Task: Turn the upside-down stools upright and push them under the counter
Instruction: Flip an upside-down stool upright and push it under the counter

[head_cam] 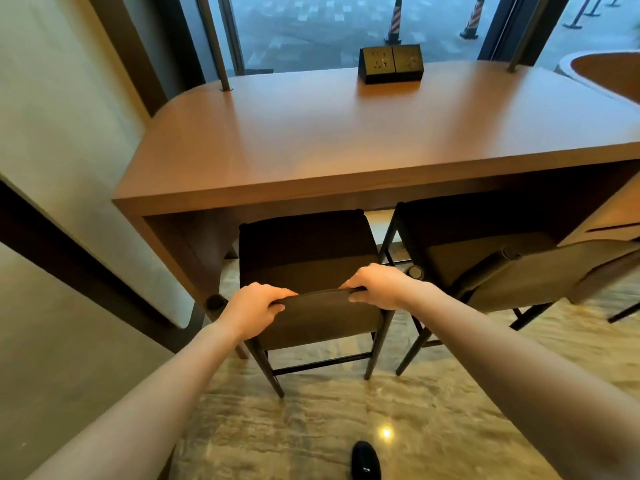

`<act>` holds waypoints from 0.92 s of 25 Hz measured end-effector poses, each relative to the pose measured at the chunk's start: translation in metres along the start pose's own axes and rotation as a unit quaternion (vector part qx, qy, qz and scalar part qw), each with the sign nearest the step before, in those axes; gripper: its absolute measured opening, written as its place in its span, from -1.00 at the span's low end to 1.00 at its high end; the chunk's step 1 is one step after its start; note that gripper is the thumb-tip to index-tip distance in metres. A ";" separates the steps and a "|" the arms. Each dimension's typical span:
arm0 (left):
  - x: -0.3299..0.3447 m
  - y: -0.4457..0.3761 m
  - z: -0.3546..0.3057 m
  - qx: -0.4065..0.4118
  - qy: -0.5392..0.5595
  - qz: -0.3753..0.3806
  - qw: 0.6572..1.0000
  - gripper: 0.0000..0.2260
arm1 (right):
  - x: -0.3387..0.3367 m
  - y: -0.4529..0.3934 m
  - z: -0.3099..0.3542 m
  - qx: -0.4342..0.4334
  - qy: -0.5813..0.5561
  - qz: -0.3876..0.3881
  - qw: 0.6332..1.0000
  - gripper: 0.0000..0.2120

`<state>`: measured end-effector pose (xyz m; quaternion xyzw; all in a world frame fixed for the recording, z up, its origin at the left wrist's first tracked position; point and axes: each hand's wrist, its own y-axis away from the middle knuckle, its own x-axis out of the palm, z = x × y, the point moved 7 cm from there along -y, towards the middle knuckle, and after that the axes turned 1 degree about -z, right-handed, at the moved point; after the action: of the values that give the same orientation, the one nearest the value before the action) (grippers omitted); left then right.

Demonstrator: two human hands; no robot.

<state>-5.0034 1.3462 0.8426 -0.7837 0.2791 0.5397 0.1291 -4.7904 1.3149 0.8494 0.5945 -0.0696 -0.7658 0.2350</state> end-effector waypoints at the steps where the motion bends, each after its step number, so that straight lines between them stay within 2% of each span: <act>1: 0.003 -0.001 0.001 -0.004 0.008 0.016 1.000 -0.65 | 0.000 -0.002 -0.001 0.003 -0.008 0.009 1.000 -0.66; 5: 0.004 -0.005 0.004 -0.008 -0.008 0.032 0.999 -0.64 | -0.003 -0.005 -0.003 0.023 -0.034 -0.007 0.999 -0.70; 8: 0.007 -0.001 0.001 -0.003 -0.065 0.033 0.997 -0.65 | 0.004 0.000 0.002 0.024 0.005 -0.046 0.999 -0.75; 11: 0.007 -0.001 -0.003 -0.024 -0.091 0.056 0.994 -0.68 | 0.000 0.014 -0.010 0.016 0.041 -0.026 0.999 -0.63; 14: 0.003 -0.010 -0.018 -0.067 -0.079 0.097 0.990 -0.64 | -0.042 0.043 -0.065 0.036 0.005 -0.039 0.999 -0.53; 17: 0.007 -0.028 -0.063 -0.044 -0.063 0.069 0.995 -0.48 | -0.077 0.077 -0.144 0.091 0.008 -0.069 0.993 -0.47; 20: 0.022 -0.067 -0.136 -0.003 -0.024 0.030 0.999 -0.38 | -0.075 0.104 -0.221 0.151 0.072 -0.016 0.986 -0.41; 23: 0.039 -0.118 -0.206 0.020 0.011 0.073 0.997 -0.43 | -0.068 0.115 -0.276 0.148 0.116 0.019 0.982 -0.50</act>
<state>-4.7656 1.3262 0.8744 -0.7639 0.3482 0.5336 0.1021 -4.4858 1.2917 0.8746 0.7059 -0.1656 -0.6684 0.1658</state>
